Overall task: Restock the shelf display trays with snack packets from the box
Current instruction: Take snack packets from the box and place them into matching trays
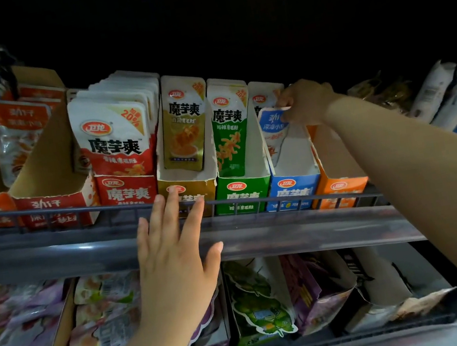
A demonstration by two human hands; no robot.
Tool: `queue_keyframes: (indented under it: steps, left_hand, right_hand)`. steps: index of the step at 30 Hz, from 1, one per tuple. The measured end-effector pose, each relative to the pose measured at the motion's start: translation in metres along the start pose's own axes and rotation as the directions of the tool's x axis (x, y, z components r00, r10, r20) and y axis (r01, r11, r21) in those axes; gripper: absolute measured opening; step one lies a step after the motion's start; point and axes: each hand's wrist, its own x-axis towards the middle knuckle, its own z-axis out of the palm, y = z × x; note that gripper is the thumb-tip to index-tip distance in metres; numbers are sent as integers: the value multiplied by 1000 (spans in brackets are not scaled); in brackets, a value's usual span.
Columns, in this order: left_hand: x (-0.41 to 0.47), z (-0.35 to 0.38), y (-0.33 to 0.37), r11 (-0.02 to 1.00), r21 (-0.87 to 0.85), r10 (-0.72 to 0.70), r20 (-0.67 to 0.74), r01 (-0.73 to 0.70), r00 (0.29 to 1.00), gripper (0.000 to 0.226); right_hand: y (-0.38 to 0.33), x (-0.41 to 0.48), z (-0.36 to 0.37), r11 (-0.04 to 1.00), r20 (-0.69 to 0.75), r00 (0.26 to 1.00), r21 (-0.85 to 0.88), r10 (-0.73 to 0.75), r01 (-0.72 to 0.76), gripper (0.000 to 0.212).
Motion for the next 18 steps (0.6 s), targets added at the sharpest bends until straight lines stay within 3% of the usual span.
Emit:
queue_keyframes:
  steps: [7,11,14,18]
  left_hand:
    - [-1,2,-1,1000,-16,-1,5,1,1000,58]
    - [-2,3,-3,1000,-9,-5,20,5,1000,56]
    - [-1,2,-3,1000,-2,-20,57,20,998,63]
    - [0,2,-2,1000,-3,-23,65,23,998,63]
  right_hand:
    - [-3,3,21,997,-156,986,-50,50,-58,40]
    - [-8,-1,19,994,-141,988,-83,60,-72,40]
    - [-3,4,18,991,-91,992,111,90,-80,39]
    - [5,7,11,910,28,998,410,60,-66,34]
